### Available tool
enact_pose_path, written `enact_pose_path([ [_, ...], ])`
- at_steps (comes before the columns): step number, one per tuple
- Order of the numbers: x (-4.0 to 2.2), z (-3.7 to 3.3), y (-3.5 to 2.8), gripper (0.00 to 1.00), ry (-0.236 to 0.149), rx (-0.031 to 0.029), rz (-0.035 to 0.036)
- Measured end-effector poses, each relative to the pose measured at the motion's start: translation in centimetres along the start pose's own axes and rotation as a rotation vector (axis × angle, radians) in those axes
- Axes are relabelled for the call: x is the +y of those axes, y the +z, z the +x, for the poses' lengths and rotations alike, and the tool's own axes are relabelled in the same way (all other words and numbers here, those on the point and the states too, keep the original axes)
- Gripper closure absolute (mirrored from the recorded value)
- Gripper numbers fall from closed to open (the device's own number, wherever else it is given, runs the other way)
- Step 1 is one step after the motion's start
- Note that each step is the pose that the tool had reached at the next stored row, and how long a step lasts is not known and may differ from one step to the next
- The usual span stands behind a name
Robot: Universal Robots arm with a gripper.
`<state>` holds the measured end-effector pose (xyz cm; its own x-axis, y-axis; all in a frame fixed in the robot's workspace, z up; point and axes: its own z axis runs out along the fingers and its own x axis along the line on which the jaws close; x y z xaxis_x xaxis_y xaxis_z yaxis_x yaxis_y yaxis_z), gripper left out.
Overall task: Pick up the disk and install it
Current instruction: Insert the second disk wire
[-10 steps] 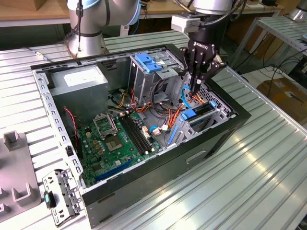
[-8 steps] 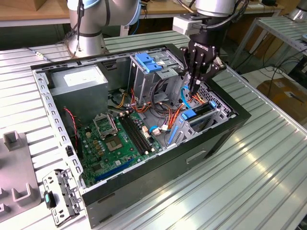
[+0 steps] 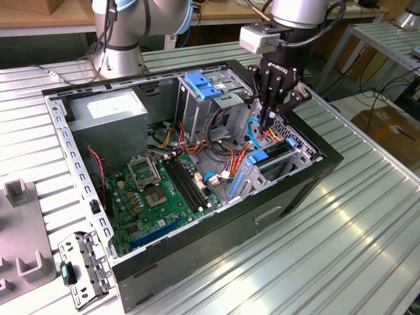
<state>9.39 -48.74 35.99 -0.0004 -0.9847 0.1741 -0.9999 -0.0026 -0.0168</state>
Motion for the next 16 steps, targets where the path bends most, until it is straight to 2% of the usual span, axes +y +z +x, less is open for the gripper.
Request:
enact_pose_path([
  [3,0.07,0.08,0.01,0.84,-0.005,0.0000,0.0036],
  [5,0.21,0.14,0.02,0.84,-0.004,0.0001,0.0176],
  [7,0.37,0.16,0.02,0.84,-0.002,0.0003,0.0367],
  [8,0.48,0.19,0.03,0.84,0.000,0.0001,0.0494],
  [9,0.57,0.26,0.06,0.84,0.002,-0.0023,0.0600],
  [10,0.68,0.53,0.15,0.84,0.004,-0.0093,0.0766],
  [13,0.78,1.06,0.30,0.84,0.001,-0.0136,0.0852],
  [16,1.06,1.48,0.43,0.84,-0.002,-0.0164,0.0907],
])
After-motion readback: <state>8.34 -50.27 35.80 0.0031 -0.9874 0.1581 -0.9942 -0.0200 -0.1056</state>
